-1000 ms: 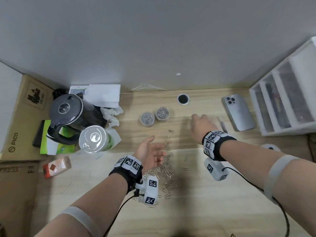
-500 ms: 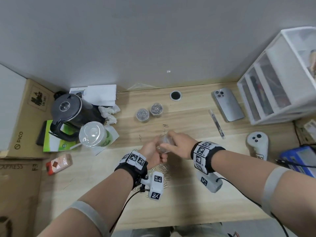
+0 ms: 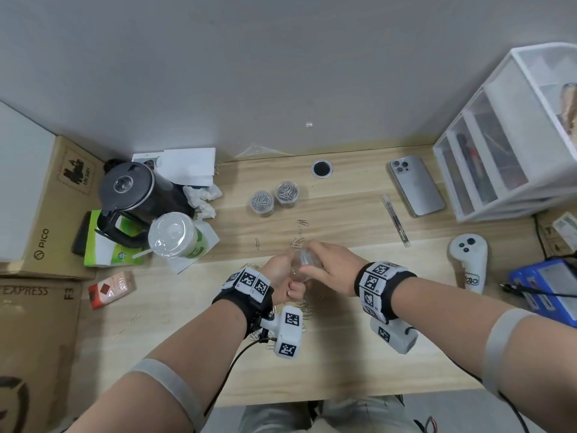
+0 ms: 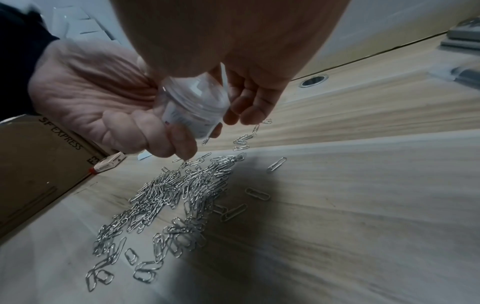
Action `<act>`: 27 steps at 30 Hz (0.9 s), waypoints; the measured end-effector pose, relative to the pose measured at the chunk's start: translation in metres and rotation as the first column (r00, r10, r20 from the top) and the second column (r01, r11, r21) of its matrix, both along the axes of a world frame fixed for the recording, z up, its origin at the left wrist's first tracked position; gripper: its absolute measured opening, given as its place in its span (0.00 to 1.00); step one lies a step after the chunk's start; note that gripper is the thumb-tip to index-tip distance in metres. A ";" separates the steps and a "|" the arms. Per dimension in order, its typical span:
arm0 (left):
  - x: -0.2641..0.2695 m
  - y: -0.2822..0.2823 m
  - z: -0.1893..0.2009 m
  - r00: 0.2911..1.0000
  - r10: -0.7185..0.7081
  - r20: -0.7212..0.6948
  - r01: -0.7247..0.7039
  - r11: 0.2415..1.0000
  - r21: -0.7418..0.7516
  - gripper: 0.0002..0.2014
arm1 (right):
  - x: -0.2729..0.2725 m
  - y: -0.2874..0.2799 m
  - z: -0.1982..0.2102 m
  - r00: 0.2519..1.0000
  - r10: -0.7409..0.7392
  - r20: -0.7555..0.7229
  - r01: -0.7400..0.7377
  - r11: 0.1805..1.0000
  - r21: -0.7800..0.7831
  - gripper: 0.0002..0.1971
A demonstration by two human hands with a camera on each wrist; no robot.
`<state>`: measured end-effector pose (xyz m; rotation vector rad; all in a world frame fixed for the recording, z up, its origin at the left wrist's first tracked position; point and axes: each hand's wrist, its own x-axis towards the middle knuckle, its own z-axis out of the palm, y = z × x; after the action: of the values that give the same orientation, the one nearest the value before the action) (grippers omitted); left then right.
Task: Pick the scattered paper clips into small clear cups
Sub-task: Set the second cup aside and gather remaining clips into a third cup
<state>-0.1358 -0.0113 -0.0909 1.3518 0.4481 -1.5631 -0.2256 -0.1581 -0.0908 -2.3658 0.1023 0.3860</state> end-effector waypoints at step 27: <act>0.003 0.061 -0.020 0.962 0.263 -0.067 -0.258 0.963 0.083 0.34 | 0.001 -0.015 -0.032 0.962 -0.114 -0.249 0.021 0.938 -0.346 0.22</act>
<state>-0.1324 0.0494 -0.1113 1.2337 0.7090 -1.3947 -0.2247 -0.1728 -0.1226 -2.6270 0.4063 0.7004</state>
